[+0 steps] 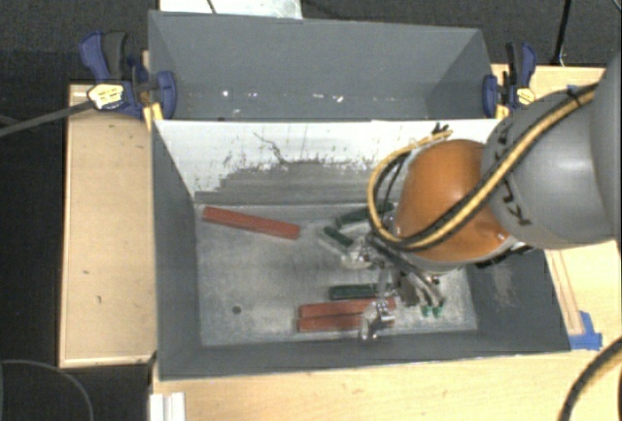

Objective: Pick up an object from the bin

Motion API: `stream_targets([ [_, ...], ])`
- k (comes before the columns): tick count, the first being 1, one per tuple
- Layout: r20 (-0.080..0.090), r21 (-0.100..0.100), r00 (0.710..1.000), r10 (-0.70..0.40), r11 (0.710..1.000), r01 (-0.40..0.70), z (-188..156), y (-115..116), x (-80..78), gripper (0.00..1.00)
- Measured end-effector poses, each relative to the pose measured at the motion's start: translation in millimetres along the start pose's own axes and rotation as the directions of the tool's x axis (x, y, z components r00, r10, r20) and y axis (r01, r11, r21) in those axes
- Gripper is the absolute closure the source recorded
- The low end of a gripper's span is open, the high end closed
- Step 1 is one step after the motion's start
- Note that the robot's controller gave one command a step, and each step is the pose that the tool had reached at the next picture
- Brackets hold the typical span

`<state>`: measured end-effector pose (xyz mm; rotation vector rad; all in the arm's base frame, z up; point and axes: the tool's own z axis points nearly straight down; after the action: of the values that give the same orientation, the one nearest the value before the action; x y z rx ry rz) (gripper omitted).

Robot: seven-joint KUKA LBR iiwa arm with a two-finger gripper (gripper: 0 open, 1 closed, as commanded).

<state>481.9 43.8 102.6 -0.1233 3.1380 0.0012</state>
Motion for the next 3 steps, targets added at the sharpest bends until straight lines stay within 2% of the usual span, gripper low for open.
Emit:
stream_targets([
  [1, 0.012, 0.001, 0.99, -0.14, 0.99, 0.14, 30.4, -0.4, -3.1, 0.0],
  [2, 0.01, 0.001, 0.999, -0.043, 0.999, 0.043, 28.5, 3.9, -3.1, 1.0],
  [3, 0.01, 0.001, 0.999, -0.043, 0.999, 0.043, 28.5, 3.9, -3.1, 1.0],
])
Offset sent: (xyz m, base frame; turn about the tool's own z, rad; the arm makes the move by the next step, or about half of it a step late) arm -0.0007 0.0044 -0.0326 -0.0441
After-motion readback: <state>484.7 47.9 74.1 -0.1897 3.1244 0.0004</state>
